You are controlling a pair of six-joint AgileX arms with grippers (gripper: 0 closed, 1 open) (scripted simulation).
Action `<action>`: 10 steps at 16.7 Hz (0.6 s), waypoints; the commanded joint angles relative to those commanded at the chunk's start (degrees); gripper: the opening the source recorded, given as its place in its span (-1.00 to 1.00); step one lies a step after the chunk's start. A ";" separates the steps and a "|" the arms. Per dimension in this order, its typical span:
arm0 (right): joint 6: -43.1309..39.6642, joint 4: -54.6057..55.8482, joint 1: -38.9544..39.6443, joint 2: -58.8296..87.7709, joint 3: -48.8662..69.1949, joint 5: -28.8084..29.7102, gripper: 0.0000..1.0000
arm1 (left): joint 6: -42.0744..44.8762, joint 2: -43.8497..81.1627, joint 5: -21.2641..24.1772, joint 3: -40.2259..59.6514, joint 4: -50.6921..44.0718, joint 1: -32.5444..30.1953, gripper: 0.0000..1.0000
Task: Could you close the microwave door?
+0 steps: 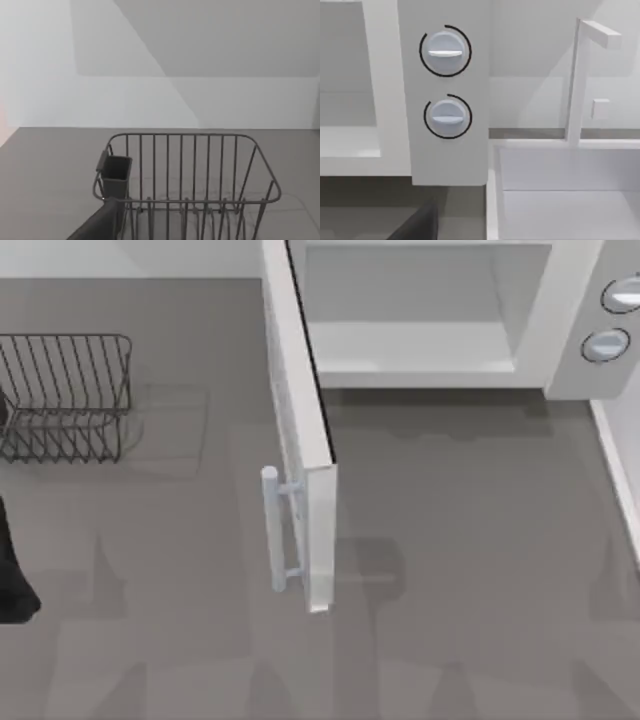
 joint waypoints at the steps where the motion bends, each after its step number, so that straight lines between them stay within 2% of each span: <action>1: 0.00 0.00 0.00 0.00 0.00 0.00 1.00 | 0.00 0.00 0.00 0.00 0.00 0.00 1.00; 5: 0.00 0.00 0.00 0.00 0.00 0.00 1.00 | 1.56 3.00 0.67 3.35 -2.33 -0.80 1.00; 10: 0.00 0.00 0.00 0.00 0.00 0.00 1.00 | 8.91 16.82 3.87 18.83 -13.43 -4.22 1.00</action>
